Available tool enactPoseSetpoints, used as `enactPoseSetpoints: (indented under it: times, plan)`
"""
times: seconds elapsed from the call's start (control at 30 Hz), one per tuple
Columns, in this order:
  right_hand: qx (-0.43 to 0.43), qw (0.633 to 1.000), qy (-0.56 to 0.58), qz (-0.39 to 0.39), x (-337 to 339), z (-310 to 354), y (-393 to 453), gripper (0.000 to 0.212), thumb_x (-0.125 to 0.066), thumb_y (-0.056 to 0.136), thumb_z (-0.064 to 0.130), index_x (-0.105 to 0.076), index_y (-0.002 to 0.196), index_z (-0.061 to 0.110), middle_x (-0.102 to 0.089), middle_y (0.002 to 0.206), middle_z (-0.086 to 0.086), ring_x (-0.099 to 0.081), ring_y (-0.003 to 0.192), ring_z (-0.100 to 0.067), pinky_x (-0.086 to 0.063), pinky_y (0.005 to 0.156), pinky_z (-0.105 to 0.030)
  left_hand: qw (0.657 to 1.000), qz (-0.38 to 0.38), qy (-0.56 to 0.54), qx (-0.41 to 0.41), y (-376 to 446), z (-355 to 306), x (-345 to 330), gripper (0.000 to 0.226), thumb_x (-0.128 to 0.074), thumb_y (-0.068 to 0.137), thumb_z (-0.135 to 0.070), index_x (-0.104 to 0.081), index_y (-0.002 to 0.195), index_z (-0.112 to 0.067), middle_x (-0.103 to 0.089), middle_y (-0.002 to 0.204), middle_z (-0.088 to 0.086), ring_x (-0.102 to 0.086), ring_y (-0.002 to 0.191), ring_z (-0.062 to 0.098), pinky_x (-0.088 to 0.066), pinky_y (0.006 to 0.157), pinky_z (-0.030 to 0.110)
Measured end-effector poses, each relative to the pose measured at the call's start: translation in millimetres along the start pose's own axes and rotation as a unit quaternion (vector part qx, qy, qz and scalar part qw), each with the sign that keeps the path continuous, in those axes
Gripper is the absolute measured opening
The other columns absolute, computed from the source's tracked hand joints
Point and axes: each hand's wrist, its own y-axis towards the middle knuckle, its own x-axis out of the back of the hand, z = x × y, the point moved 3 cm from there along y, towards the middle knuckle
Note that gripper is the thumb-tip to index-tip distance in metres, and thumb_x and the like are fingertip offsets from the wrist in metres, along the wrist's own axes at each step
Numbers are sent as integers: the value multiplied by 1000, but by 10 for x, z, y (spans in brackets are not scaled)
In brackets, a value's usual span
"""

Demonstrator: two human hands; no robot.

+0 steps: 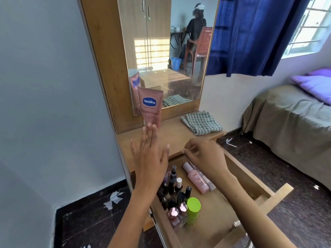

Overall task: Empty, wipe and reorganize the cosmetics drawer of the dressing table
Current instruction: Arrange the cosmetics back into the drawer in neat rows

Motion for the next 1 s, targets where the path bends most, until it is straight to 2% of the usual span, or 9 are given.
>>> enactPoseSetpoints:
  times: [0.07, 0.17, 0.3, 0.4, 0.6, 0.77, 0.87, 0.93, 1.0]
  plan:
    - [14, 999, 26, -38, -47, 121, 86, 11, -64, 87, 38, -66, 89, 28, -67, 87, 13, -61, 78, -5, -44, 63, -27, 997, -55, -27, 40, 159, 3, 30, 69, -45, 97, -43, -15, 152, -15, -13, 159, 3, -10, 147, 18, -11, 117, 46]
    - [34, 996, 49, -72, -109, 231, 175, 10, -63, 89, 34, -66, 92, 25, -67, 86, 11, -63, 79, -6, -52, 68, -33, 991, -51, -58, 111, 341, 51, -51, 80, -52, 93, -47, -12, 152, -12, -18, 158, 10, -17, 145, 23, -15, 117, 42]
    - [38, 991, 69, -107, -123, 267, 223, 9, -63, 88, 30, -68, 92, 23, -68, 87, 10, -65, 79, -7, -54, 68, -36, 982, -48, -70, 166, 450, 102, -227, 88, -71, 79, -45, -26, 146, -10, -43, 144, 10, -39, 133, 25, -28, 111, 42]
    - [43, 990, 68, -113, -96, 244, 214, 9, -64, 88, 30, -68, 91, 23, -68, 87, 11, -65, 77, -8, -54, 66, -37, 975, -74, -101, 184, 502, 118, -317, 81, -78, 73, -40, -36, 136, -11, -55, 129, 7, -52, 119, 24, -35, 104, 40]
    - [74, 988, 63, -121, 28, 238, 158, 6, -64, 89, 28, -68, 92, 24, -68, 87, 14, -63, 76, -3, -54, 65, -32, 975, -97, -147, 132, 626, 204, -318, 53, -82, 68, -35, -51, 108, -19, -59, 92, -9, -59, 87, 13, -36, 88, 30]
    - [190, 970, 7, -151, 244, 259, 106, 16, -73, 82, 15, -71, 98, 19, -70, 99, 7, -68, 86, -11, -55, 60, -28, 992, -34, -111, 47, 554, 157, -195, 53, -84, 59, -43, -62, 103, -23, -63, 89, -12, -56, 78, 6, -45, 82, 37]
    - [258, 954, -49, -146, 351, 215, 80, 31, -78, 75, 16, -71, 106, 17, -69, 112, 2, -64, 105, -16, -53, 88, -31, 997, -2, -78, -11, 404, 48, -68, 57, -85, 54, -44, -67, 104, -24, -60, 89, -13, -51, 79, 4, -33, 79, 29]
    - [268, 958, -72, -70, 377, 131, 75, 48, -80, 73, 21, -66, 119, 17, -61, 130, -1, -54, 124, -18, -32, 111, -33, 997, 27, -71, -33, 289, -27, -8, 59, -82, 54, -48, -67, 107, -25, -64, 94, -11, -54, 84, 7, -27, 79, 26]
    - [257, 962, -92, 17, 390, 27, 79, 60, -80, 73, 24, -59, 129, 18, -49, 144, -2, -41, 138, -19, -21, 117, -34, 995, 49, -70, -49, 188, -97, 35, 62, -81, 56, -49, -67, 110, -24, -66, 97, -8, -56, 88, 11, -30, 80, 28]
